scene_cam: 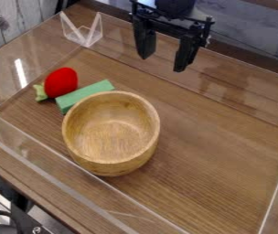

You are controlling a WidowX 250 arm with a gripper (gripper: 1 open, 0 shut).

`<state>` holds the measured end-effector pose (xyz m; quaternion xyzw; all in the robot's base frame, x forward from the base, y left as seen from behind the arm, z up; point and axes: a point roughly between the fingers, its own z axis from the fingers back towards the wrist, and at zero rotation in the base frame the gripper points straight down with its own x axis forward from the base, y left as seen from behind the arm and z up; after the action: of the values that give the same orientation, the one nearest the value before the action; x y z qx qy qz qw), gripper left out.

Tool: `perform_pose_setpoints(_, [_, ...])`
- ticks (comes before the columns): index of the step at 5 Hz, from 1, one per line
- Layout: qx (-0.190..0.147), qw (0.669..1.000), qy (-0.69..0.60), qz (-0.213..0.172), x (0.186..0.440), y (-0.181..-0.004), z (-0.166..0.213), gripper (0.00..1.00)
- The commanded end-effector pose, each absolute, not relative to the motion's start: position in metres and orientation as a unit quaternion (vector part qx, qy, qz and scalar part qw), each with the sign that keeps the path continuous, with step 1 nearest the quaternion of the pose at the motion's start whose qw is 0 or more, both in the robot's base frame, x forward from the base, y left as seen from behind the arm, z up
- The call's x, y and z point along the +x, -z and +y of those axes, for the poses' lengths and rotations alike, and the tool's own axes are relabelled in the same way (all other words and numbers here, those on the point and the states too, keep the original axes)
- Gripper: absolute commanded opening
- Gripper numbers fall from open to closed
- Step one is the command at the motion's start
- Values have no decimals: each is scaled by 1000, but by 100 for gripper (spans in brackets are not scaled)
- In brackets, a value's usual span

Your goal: Move the red fruit to the right

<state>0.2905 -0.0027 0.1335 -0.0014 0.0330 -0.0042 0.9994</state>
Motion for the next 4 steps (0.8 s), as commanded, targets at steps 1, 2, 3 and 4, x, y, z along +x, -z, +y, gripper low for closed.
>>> perform_pose_setpoints(1, [-3, 999, 11, 43, 285, -127, 5, 100])
perform_pose_setpoints(2, [-3, 998, 37, 43, 272, -127, 37, 100])
perform_pose_setpoints(3, [-3, 998, 58, 24, 256, -131, 74, 100])
perform_pose_setpoints(4, [0, 998, 63, 11, 246, -131, 110, 100])
